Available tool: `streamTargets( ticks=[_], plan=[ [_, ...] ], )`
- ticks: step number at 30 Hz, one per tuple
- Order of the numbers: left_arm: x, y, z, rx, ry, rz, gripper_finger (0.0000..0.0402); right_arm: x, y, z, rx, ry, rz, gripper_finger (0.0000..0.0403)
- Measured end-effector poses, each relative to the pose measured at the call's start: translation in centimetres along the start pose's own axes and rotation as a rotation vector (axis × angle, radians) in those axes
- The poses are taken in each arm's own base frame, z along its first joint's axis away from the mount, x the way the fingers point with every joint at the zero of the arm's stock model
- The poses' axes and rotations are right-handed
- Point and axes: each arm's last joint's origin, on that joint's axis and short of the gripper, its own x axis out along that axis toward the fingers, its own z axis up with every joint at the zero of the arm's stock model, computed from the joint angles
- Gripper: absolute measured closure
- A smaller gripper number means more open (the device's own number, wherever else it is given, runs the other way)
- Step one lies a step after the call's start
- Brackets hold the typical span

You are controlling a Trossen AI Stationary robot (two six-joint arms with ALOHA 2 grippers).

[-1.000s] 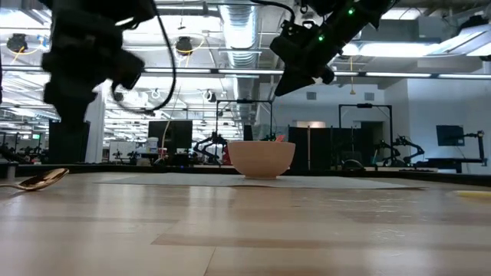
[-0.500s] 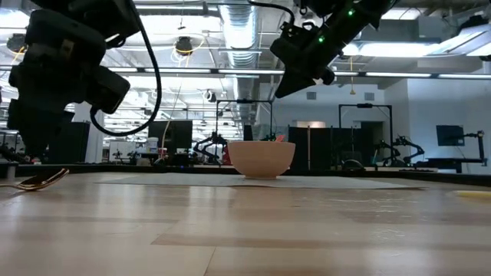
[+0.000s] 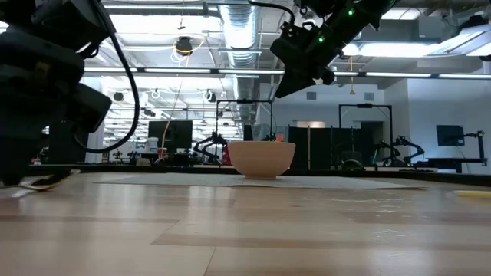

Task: Pick & Place Utensil
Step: Put the green spoon into the brown bowl

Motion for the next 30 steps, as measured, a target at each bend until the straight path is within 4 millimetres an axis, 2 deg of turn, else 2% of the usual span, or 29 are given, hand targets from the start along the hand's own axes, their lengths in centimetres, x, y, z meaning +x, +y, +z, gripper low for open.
streamTargets(
  ticks=[8, 22, 25, 30],
  plan=[
    [0.2, 0.1, 0.1, -0.001, -0.017, 0.012, 0.0304, 0.0, 0.0, 0.0, 0.000, 0.000, 0.000, 0.0403],
    [2.5, -0.2, 0.8, 0.043, -0.035, 0.007, 0.0309, 0.0, 0.0, 0.0, -0.001, 0.003, -0.002, 0.0403],
    [2.5, -0.2, 0.8, 0.074, -0.038, 0.014, 0.0329, 0.0, 0.0, 0.0, -0.001, 0.003, -0.002, 0.0403],
    [2.5, -0.2, 1.0, 0.129, -0.076, 0.020, 0.0389, 0.0, 0.0, 0.0, -0.001, 0.003, -0.002, 0.0403]
  ],
)
